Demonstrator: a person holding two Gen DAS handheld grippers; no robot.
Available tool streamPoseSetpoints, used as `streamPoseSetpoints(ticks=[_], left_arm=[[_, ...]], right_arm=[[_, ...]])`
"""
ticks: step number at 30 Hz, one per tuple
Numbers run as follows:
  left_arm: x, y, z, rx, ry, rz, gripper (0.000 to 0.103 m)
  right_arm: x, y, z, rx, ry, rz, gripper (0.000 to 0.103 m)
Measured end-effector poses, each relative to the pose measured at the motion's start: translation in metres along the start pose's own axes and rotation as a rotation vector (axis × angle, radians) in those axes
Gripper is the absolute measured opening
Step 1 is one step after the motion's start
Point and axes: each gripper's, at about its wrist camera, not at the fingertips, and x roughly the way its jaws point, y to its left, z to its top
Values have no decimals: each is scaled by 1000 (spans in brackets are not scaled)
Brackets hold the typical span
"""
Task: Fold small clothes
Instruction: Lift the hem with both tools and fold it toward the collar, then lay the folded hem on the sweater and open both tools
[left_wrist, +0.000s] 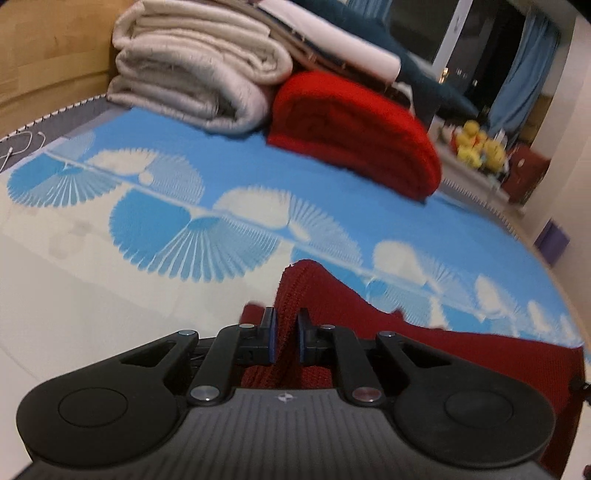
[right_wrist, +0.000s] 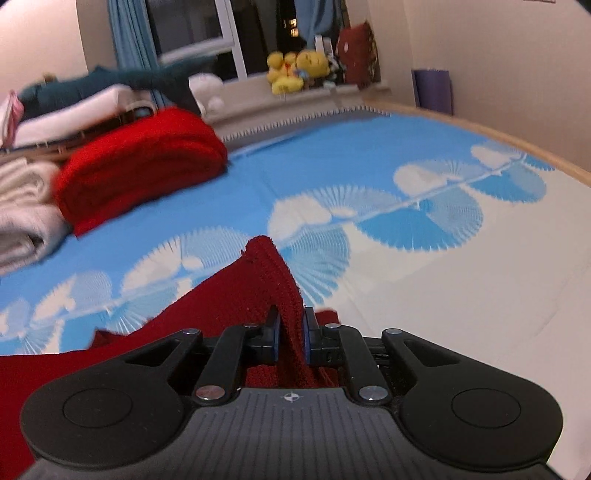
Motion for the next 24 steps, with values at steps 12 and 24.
streamPoseSetpoints(ticks=[12,24], left_arm=[[87,1,-22,64,151,377,92],[50,-39,-39,204,116,261,103]], right_arm=[[100,-13,-24,1,202,-172,50],[52,22,-36,-244,190,52,63]])
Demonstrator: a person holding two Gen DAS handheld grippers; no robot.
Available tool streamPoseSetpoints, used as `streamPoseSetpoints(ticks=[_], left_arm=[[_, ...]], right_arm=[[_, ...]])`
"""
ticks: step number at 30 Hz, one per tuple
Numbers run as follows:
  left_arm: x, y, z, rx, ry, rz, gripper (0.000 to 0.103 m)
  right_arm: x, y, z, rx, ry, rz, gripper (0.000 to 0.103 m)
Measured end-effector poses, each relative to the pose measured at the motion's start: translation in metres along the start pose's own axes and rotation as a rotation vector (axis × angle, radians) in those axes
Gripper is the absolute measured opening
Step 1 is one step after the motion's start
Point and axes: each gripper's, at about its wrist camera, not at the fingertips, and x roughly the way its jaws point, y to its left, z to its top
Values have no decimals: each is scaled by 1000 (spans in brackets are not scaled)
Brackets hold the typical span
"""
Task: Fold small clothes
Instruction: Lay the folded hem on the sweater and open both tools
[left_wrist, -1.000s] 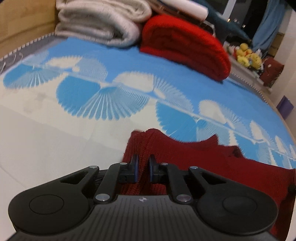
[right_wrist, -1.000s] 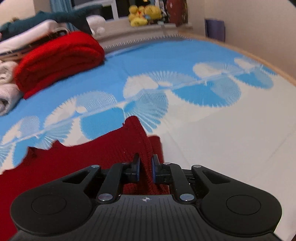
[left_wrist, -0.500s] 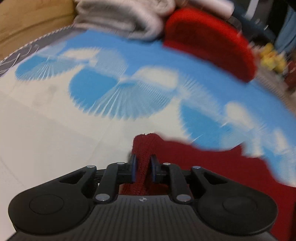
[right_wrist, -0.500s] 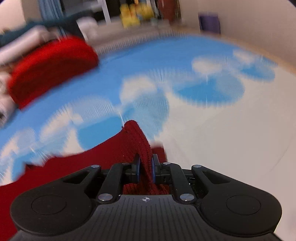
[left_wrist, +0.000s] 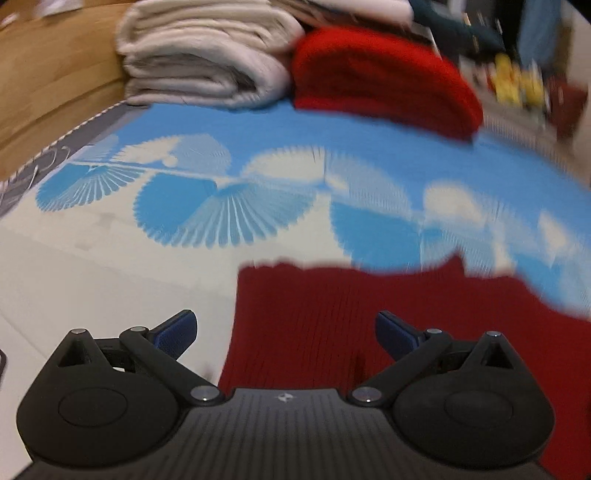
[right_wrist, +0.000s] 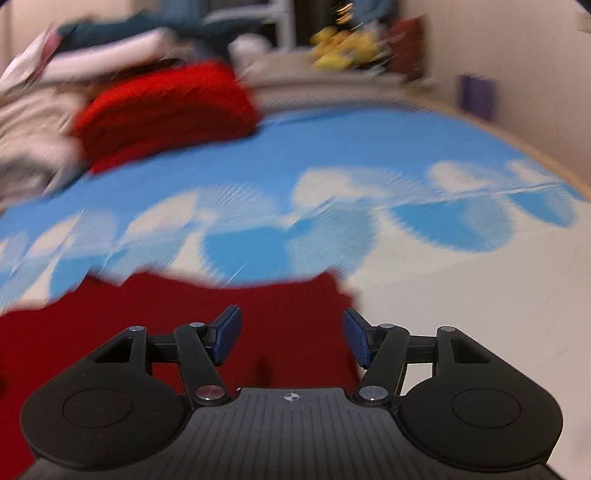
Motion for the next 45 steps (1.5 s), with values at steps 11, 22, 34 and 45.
streamPoseSetpoints(ticks=[11,22,34,45], left_arm=[[43,9,-16,-9,191,25,103],[36,3,-16,59,153,45,103],[36,5,-16,49,157,41,103],[35,4,-16,53,153,42,103]], right_arm=[[38,-42,0,235,104,-55,71],[27,-45,-1,242,59,-122,82],[19,-58,2,272,15,-220,86],[23,-72,-6,367,69,-210,86]])
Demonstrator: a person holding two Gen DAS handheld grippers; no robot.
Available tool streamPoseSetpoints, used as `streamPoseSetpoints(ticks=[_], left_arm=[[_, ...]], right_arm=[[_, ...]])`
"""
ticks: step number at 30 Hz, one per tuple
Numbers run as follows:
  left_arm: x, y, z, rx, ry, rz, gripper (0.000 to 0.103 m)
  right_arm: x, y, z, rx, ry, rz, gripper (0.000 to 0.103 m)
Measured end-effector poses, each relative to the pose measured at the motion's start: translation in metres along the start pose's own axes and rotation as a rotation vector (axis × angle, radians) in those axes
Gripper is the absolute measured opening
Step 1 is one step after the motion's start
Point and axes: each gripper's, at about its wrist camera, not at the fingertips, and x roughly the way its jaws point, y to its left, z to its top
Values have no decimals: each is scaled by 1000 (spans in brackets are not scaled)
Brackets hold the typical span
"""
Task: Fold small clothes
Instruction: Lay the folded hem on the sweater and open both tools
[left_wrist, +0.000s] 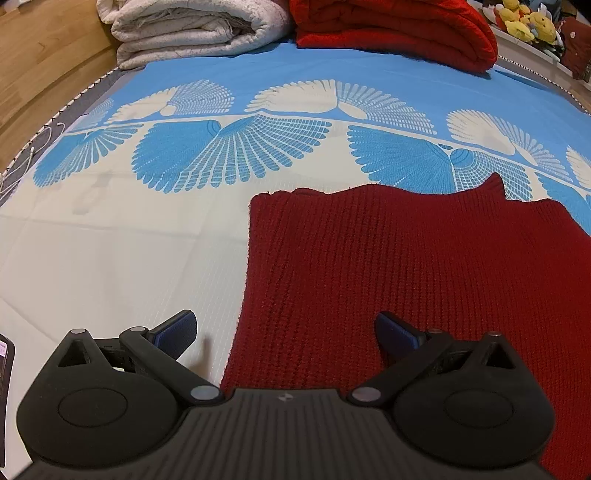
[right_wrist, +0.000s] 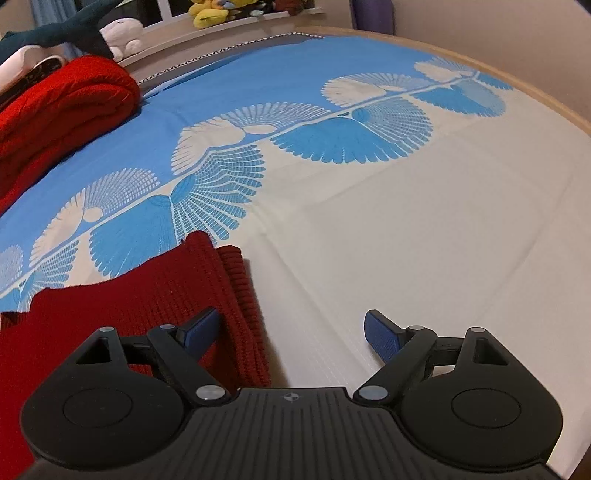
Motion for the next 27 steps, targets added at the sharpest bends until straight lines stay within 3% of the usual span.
streamPoseSetpoints(ticks=[18,27], left_arm=[[-13,-4,-1,34,-40,-4,103],[-30,2,-7,39,-73,-19,103]], right_arm=[[-11,1,0,-2,-30,8,86],[-64,-2,-8,55,-179,122,87]])
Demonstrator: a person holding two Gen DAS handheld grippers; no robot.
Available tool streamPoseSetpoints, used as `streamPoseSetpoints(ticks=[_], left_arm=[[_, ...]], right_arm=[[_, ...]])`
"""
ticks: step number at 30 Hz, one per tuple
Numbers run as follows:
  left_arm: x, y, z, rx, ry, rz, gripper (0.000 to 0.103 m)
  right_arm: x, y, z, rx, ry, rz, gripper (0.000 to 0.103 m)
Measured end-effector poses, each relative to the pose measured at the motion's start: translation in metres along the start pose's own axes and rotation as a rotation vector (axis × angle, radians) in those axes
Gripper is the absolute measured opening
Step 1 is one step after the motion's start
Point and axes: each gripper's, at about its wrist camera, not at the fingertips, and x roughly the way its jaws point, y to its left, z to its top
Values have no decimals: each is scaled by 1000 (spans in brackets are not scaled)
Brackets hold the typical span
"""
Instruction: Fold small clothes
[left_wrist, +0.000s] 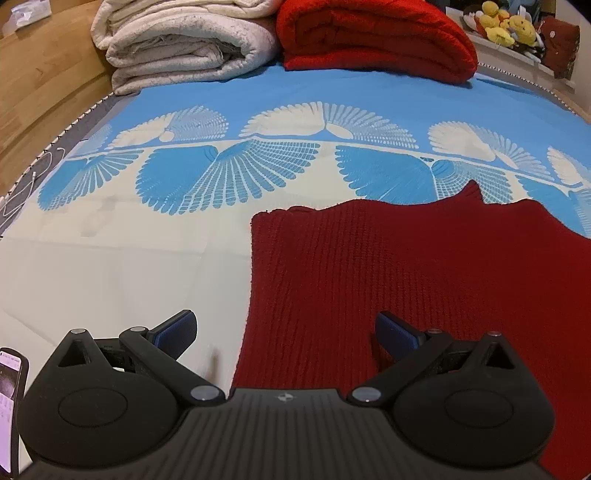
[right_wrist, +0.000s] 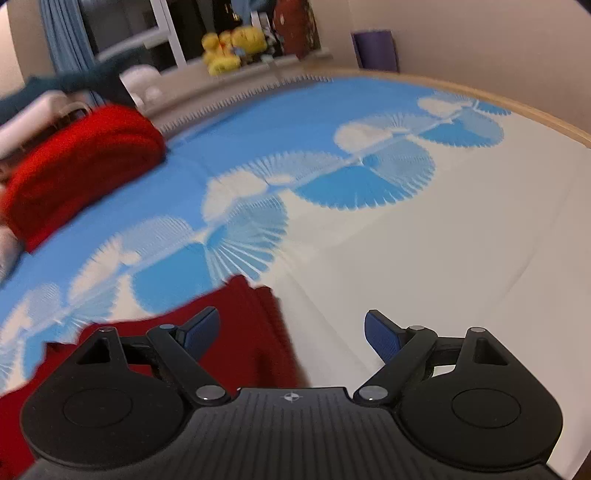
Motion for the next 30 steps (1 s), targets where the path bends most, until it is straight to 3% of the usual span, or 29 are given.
streamPoseSetpoints(ticks=[6,11,14,18,21,26,30], left_arm=[[-29,7,-13,-43,-13,-25,103],[-65,13,-39,-55,-14,-3,103],[-84,23,-67,-60,-8,1,103],[-95,43,-103,-100,44,-38,103],[-94,61,-117,-143,73,-26,103],[-88,90,-120,-207,70,23,103],[-84,103,-119,-247,93,12,103]], right_arm=[[-61,-9,-27,157,-17,200,89],[-101,-33,-77,337,101,395,89],[-111,-45,-102,385,172,460,89],[-111,-53,-125,426,256,456,89],[-107,-56,-134,428,274,421,89],[-96,-68,-139,527,257,340,89],[-83,-70,-135,590,215,321,89]])
